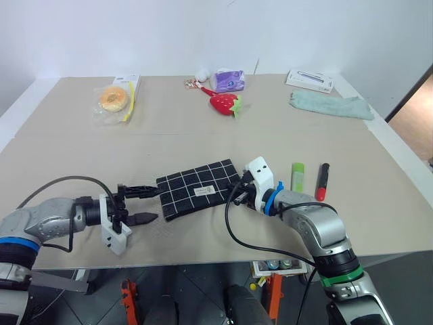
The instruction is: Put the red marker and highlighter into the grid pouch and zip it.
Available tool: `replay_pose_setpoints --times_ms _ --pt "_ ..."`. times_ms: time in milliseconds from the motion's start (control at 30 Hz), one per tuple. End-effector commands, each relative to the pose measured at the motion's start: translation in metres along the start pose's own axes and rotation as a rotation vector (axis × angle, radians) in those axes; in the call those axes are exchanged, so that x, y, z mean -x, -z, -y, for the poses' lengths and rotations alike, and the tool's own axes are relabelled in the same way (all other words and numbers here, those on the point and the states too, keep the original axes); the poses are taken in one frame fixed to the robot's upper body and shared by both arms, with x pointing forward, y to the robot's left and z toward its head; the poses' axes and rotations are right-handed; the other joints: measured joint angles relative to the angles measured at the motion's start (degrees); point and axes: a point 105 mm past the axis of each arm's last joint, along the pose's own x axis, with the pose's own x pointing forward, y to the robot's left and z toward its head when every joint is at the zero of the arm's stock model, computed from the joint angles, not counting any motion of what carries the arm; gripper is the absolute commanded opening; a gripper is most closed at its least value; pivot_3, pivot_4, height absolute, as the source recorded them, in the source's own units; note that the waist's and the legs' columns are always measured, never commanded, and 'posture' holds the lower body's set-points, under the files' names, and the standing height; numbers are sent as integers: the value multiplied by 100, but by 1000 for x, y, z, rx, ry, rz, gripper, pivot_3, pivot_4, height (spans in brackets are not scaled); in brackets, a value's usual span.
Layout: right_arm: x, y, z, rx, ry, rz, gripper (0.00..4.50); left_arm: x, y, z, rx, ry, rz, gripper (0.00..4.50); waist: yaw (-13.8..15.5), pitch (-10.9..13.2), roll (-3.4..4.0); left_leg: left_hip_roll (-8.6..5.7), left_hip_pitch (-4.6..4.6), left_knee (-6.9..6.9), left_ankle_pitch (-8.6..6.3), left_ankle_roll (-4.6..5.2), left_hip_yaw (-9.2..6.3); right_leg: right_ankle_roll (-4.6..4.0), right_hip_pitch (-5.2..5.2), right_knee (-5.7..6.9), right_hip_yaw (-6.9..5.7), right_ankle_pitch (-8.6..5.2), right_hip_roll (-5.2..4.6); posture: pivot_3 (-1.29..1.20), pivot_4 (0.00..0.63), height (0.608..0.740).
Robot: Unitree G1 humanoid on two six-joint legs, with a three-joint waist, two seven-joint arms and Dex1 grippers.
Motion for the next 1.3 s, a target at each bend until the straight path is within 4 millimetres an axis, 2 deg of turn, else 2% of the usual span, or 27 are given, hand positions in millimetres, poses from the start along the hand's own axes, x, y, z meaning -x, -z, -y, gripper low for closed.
replay_pose_setpoints --times_ms 33,167,333,567,867,1133,1167,1200,1300 --pt "-2 9 -2 -18 -5 -34 47 1 -3 -5 -9 -34 13 4500 0 0 0 0 0 0 0 0 0 0 0 0 0 0 0 0 150 740" --pt "-3 6 -3 -20 -7 -28 47 -16 -9 0 7 -48 46 4500 1 -1 1 1 0 0 0 0 -1 0 -1 0 -2 0 2 0 150 740" --pt "-1 5 0 -17 -1 -23 47 -33 -4 -2 19 -75 36 4500 1 -4 -2 1 2 0 0 0 -1 0 1 0 -2 1 2 0 150 740" --pt "2 4 2 -18 11 -19 47 -40 2 -1 30 -87 19 4500 2 -5 -1 -1 2 0 0 0 -3 1 1 0 -2 0 1 0 150 740" --pt "0 3 0 -22 11 -15 47 -64 -12 3 66 -102 95 4500 9 -22 15 -4 7 0 0 0 -3 1 9 0 -2 0 -1 0 150 740" --pt "2 4 1 -26 18 -15 47 -69 -15 6 83 -86 110 4500 8 -25 18 -5 7 0 0 0 -4 4 9 0 -2 -2 -1 0 150 740" --pt "2 4 1 -27 19 -16 0 -69 -16 6 85 -90 114 3942 8 -25 19 -5 7 0 0 0 -4 4 10 0 -1 -3 -1 0 150 740" --pt "2 4 1 -27 19 -17 0 -69 -16 6 86 -92 116 3728 8 -25 18 -5 7 0 0 0 -3 4 9 0 -1 -3 -1 0 150 740" --pt "3 5 1 -28 20 -19 0 -69 -17 6 91 -88 120 2108 8 -25 18 -5 3 -1 0 0 -4 5 6 -1 -1 -5 -1 0 150 740"
